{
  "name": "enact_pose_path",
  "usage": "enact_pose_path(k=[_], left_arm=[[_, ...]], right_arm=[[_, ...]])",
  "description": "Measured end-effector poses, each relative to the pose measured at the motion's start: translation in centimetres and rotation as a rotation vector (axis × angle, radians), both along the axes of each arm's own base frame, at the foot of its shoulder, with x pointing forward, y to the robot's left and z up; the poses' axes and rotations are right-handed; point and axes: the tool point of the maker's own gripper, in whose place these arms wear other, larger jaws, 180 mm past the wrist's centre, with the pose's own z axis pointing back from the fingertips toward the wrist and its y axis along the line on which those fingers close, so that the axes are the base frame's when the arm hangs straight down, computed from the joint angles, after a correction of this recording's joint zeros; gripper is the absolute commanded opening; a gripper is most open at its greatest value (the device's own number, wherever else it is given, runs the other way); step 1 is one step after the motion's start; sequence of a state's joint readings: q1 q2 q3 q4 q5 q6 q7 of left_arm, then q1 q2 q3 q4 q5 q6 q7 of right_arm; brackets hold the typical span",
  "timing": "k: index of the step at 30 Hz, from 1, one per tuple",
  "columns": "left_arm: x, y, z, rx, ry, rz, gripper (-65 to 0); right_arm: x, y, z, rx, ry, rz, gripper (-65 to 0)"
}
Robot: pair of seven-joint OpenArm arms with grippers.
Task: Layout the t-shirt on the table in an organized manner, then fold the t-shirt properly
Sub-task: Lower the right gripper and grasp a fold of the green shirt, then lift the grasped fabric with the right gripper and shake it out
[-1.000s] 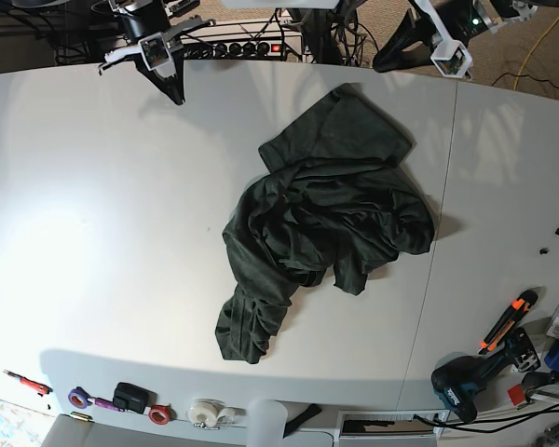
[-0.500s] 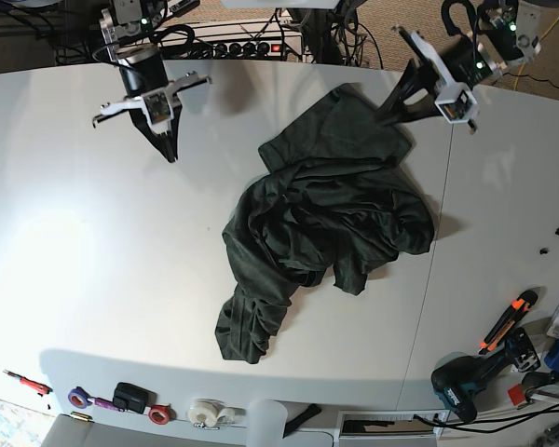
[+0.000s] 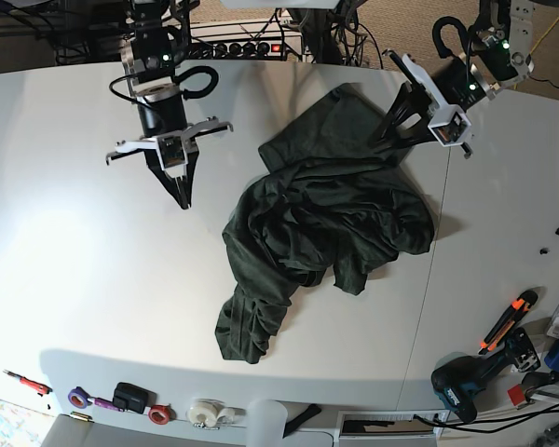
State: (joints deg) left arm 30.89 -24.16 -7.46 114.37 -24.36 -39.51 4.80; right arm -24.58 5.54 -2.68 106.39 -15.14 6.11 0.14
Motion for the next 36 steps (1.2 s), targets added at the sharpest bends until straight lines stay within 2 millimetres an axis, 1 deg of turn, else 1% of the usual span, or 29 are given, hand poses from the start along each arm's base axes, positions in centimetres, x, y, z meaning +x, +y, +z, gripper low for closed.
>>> enact_pose_path(k=[3,4,5,6,7,8,9,11,13,15,18,20,22,25,28,30,32,35,36], left_arm=[[0.1,0.1,-0.5,0.054,-0.011,-0.009,-65.0],[0.3,0.1,-0.6,0.071,-0.018,-0.011,-64.8],[0.5,0.2,-0.7,0.090,-0.029,-0.014,-57.0],[0.7,0.2,-0.7,0.105,-0.038,-0.015,-48.7],[1.3,0.6,-0.7,0.113,-0.043,0.019,-41.8],[1.8,1.1,-0.7,0.116,-0.044,0.060,-37.6],[2.3,1.7,-0.7,0.122,-0.045,0.100,-36.4],[3.0,2.5,-0.7,0.131,-0.044,0.156,-36.4],[3.1,2.6,-0.7,0.132,-0.045,0.165,-36.4],[3.0,2.5,-0.7,0.130,-0.044,0.158,-36.4],[3.0,2.5,-0.7,0.129,-0.043,0.157,-36.4],[2.9,2.5,-1.1,0.144,-0.028,0.156,-36.4],[2.9,2.5,-1.4,0.156,-0.013,0.155,-36.4],[2.7,2.5,-1.7,0.162,-0.003,0.153,-36.4],[2.3,2.5,-1.9,0.162,0.009,0.152,-36.4],[2.2,2.5,-2.1,0.164,0.016,0.151,-36.4],[2.3,2.5,-2.0,0.163,0.013,0.152,-36.4],[2.3,2.4,-2.0,0.153,0.014,0.162,-36.4],[2.3,2.3,-2.0,0.148,0.015,0.164,-36.4]], right_arm=[[0.7,0.6,0.3,0.013,-0.004,0.013,-43.4],[0.9,0.7,0.6,0.016,-0.011,0.016,-38.5],[1.2,0.8,0.8,0.023,-0.020,0.012,-35.7],[1.5,0.9,1.1,0.027,-0.026,0.015,-35.3],[1.8,1.0,1.2,0.029,-0.029,0.019,-35.3],[2.1,1.2,1.5,0.034,-0.036,0.018,-35.3],[2.3,1.3,1.7,0.039,-0.043,0.015,-35.3],[2.8,1.4,2.1,0.045,-0.053,0.011,-35.3],[3.6,1.4,2.4,0.049,-0.057,0.000,-35.3],[4.8,1.5,2.7,0.060,-0.069,-0.006,-35.3],[6.7,2.2,2.0,0.120,-0.057,-0.026,-35.3],[7.8,3.7,0.9,0.162,-0.021,0.010,-35.3],[9.1,4.8,-0.1,0.183,0.010,0.026,-35.3],[11.4,5.2,-1.0,0.197,0.031,0.023,-35.3],[13.2,5.6,-2.7,0.208,0.077,0.015,-35.3],[14.0,6.1,-4.1,0.215,0.120,0.019,-35.3],[14.6,6.5,-5.0,0.221,0.146,0.029,-35.3],[15.3,6.7,-5.7,0.223,0.162,0.028,-35.4],[15.4,6.7,-5.7,0.224,0.155,0.031,-35.4]])
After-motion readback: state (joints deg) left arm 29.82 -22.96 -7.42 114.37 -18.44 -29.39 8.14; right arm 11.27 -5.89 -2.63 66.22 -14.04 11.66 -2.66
